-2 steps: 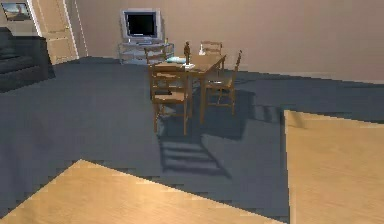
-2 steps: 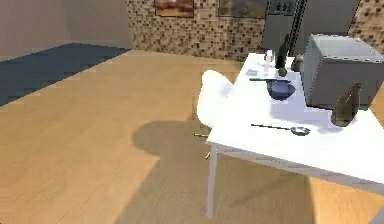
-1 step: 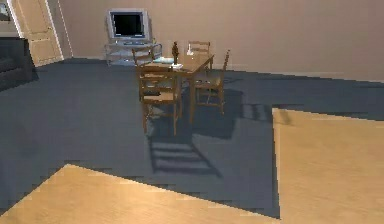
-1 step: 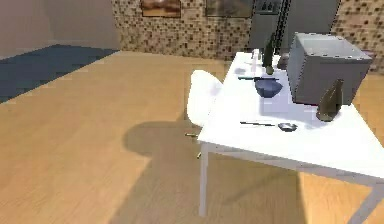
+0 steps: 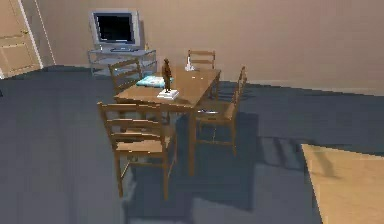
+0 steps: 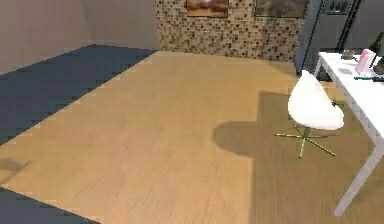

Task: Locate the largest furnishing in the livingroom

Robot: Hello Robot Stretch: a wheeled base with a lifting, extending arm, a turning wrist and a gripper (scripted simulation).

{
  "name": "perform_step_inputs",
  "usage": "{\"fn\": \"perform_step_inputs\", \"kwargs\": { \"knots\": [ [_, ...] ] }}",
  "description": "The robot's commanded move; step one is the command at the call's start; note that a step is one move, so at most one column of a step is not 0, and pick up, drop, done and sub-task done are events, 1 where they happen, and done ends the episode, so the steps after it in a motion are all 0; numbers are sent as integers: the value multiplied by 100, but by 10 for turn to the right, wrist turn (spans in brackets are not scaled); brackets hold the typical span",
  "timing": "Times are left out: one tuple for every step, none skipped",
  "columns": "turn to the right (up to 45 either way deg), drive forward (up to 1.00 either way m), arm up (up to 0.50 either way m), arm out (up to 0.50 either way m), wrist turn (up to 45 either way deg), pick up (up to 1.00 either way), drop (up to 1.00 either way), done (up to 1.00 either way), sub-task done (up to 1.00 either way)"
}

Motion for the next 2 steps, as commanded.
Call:
{"fn": "perform_step_inputs", "kwargs": {
  "knots": [
    [0, 45, 0, 0, 0, 0, 0, 0, 0],
    [330, 0, 0, 0, 0, 0, 0, 0, 0]
  ]
}}
